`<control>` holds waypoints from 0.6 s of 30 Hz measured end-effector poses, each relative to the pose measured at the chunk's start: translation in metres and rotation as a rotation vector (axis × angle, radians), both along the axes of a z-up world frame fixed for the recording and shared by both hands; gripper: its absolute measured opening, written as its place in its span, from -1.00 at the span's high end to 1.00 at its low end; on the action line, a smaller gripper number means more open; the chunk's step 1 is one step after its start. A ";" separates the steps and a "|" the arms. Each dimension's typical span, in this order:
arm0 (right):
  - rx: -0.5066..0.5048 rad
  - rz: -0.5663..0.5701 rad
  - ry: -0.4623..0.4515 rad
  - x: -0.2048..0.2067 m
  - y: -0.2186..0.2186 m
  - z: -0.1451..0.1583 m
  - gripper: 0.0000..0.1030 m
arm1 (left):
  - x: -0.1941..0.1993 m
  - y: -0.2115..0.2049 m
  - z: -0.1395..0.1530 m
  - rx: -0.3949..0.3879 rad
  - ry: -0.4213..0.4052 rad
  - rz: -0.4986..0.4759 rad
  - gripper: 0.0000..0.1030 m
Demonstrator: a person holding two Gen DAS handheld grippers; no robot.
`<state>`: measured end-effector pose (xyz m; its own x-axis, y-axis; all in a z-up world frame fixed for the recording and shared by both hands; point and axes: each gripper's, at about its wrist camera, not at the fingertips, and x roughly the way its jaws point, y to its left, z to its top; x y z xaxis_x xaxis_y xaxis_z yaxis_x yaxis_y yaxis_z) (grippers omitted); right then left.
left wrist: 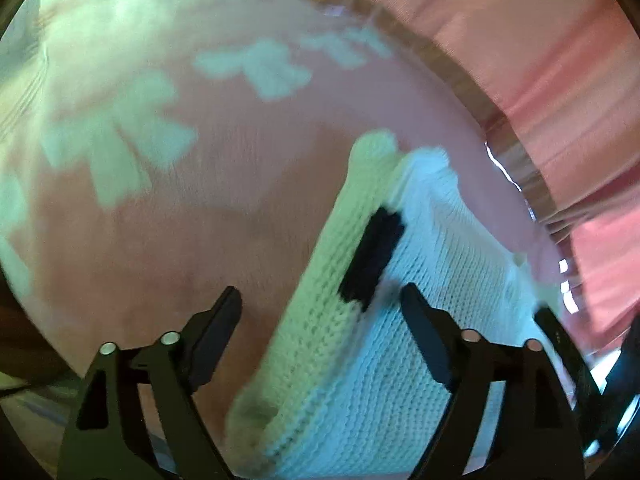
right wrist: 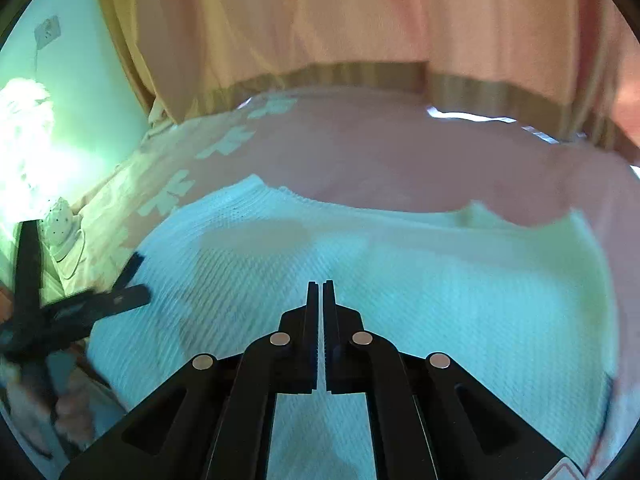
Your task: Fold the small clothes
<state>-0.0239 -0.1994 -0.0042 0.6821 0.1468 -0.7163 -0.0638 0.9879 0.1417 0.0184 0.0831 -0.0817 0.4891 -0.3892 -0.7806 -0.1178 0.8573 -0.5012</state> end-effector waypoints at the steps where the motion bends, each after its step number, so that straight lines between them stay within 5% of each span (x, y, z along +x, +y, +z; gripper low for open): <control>1: 0.016 -0.002 0.004 -0.010 -0.003 0.001 0.98 | -0.001 0.000 0.002 -0.005 -0.030 0.006 -0.73; 4: 0.039 -0.010 0.027 -0.039 -0.009 -0.008 0.98 | 0.003 -0.008 0.000 0.032 -0.015 -0.013 -0.62; 5: 0.030 -0.010 0.041 -0.047 -0.009 -0.015 0.97 | 0.002 -0.011 0.001 0.035 -0.023 -0.017 -0.37; 6: 0.028 -0.006 0.057 -0.051 -0.009 -0.022 0.97 | 0.004 -0.012 0.001 -0.001 -0.017 -0.040 0.19; 8: 0.013 0.011 0.121 -0.049 -0.006 -0.049 1.00 | 0.005 -0.011 0.005 -0.060 0.012 -0.027 0.47; 13: 0.063 0.018 0.076 -0.054 -0.015 -0.066 1.00 | -0.022 -0.042 0.077 -0.082 -0.142 -0.096 0.59; 18: 0.136 0.022 0.069 -0.059 -0.028 -0.067 1.00 | -0.065 -0.128 0.150 -0.071 -0.288 -0.279 0.61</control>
<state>-0.0831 -0.2275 -0.0707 0.6272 0.2602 -0.7341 -0.0709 0.9577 0.2789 -0.0471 -0.0452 0.0679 0.5514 -0.5859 -0.5938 0.2684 0.7986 -0.5387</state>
